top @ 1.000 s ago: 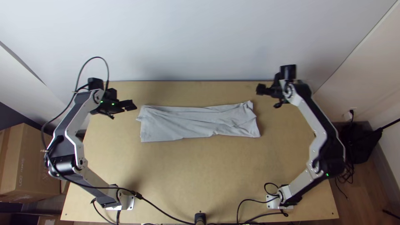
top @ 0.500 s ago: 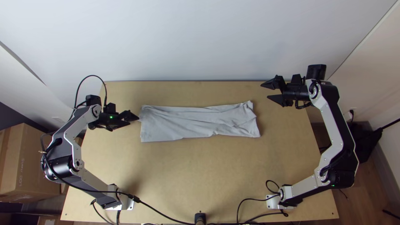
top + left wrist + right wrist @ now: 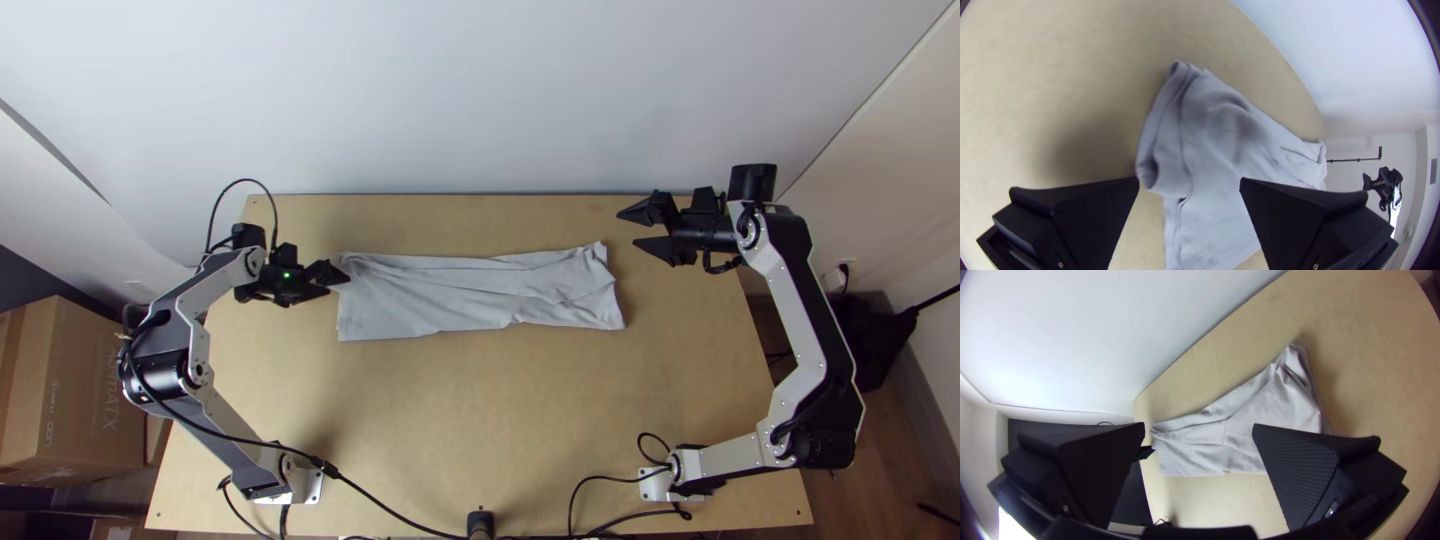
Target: Fold the t-shirt
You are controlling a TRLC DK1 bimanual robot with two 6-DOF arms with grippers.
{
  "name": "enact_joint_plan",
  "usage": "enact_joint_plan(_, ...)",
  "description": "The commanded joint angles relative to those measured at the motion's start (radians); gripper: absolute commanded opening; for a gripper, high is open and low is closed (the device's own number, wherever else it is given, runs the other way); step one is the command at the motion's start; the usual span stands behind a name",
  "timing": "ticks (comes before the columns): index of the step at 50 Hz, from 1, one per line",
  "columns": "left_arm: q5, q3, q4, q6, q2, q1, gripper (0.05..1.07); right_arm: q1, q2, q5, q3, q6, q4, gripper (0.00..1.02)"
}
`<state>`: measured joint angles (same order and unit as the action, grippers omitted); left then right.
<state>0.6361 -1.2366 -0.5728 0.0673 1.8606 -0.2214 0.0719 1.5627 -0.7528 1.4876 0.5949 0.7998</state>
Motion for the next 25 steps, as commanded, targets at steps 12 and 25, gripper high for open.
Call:
enact_joint_plan(12,-0.104,0.006,0.062,0.158,0.077,0.203,0.96,-0.018,-0.078,-0.003,-0.059,0.017,0.004,0.99)
enact_joint_plan(25,-0.23,0.103,0.143,0.166,0.009,0.152,0.08,-0.038,-0.153,0.115,-0.121,-0.006,0.003,0.99)
